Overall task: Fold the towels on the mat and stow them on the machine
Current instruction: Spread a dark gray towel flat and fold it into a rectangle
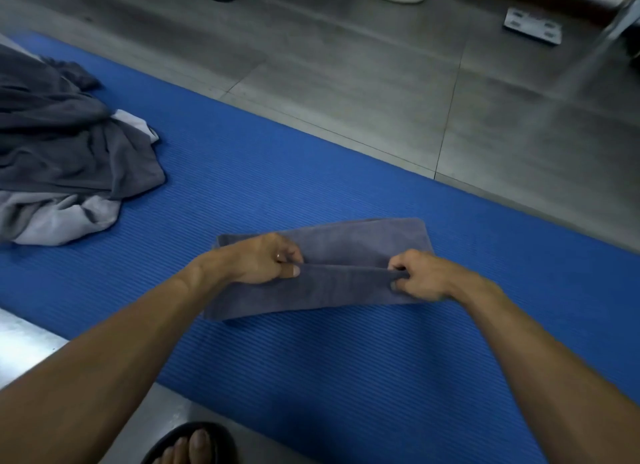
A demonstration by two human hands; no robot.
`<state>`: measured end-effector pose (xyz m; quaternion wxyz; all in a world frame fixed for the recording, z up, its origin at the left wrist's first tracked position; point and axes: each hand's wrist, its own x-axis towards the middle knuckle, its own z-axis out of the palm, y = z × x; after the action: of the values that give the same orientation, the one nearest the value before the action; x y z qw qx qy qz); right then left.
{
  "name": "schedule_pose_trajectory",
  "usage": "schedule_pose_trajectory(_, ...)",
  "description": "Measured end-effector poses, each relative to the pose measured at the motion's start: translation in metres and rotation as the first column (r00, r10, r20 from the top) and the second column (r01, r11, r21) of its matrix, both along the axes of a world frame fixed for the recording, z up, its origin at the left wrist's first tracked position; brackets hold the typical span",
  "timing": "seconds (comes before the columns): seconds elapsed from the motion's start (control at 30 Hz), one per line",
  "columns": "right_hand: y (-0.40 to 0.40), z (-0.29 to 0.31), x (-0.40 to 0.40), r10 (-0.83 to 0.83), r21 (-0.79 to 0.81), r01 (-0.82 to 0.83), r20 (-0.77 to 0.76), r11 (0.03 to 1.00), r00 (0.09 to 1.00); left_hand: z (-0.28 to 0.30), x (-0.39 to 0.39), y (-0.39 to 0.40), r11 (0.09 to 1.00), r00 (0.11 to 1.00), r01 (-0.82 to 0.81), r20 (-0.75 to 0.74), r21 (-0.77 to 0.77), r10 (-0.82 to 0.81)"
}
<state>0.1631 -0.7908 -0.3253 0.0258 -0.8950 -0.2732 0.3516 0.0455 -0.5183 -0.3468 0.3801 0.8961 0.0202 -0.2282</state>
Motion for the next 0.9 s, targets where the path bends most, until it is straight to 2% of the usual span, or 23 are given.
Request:
schedule_pose_trajectory(0.07,0.004,0.005,0.008,-0.013,-0.021,0.013,0.039,1.0,0.999,-0.003,0.001,0.001,0.997,0.997,-0.017,0.079,0.078,0.011)
schedule_pose_trajectory(0.17,0.013,0.002,0.015,-0.071,0.019,0.068,0.198,0.997,0.978,-0.01,0.004,-0.002,0.922,0.965,-0.12,0.263,0.369,0.02)
schedule_pose_trajectory(0.27,0.029,-0.004,0.02,-0.013,0.019,0.006,0.423,1.0,0.906,-0.015,0.01,-0.004,0.84,0.952,-0.161,0.307,0.518,-0.007)
schedule_pose_trajectory(0.33,0.04,-0.009,0.023,0.03,0.01,-0.041,0.513,0.999,0.858,-0.018,0.013,-0.004,0.8,0.952,-0.173,0.307,0.574,-0.015)
schedule_pose_trajectory(0.5,0.064,-0.027,0.039,0.048,-0.007,-0.054,0.582,0.998,0.812,-0.027,0.019,0.0,0.702,0.949,-0.236,0.315,0.672,0.018)
schedule_pose_trajectory(0.6,0.073,-0.038,0.047,0.013,0.015,-0.026,0.566,1.0,0.824,-0.033,0.026,0.0,0.665,0.959,-0.221,0.282,0.713,0.017)
schedule_pose_trajectory(0.67,0.074,-0.045,0.05,-0.025,0.035,0.007,0.531,0.999,0.847,-0.038,0.029,-0.003,0.642,0.941,-0.259,0.338,0.722,-0.001)
schedule_pose_trajectory(0.73,0.074,-0.051,0.053,-0.067,0.05,0.049,0.489,0.998,0.869,-0.041,0.028,-0.011,0.679,0.887,-0.325,0.462,0.658,-0.024)
schedule_pose_trajectory(0.8,0.073,-0.054,0.057,-0.1,0.075,0.074,0.454,0.994,0.885,-0.048,0.024,-0.028,0.769,0.839,-0.273,0.534,0.578,-0.104)
schedule_pose_trajectory(0.9,0.071,-0.054,0.06,-0.115,0.073,0.093,0.411,0.993,0.904,-0.062,0.019,-0.043,0.841,0.897,-0.111,0.417,0.529,-0.145)
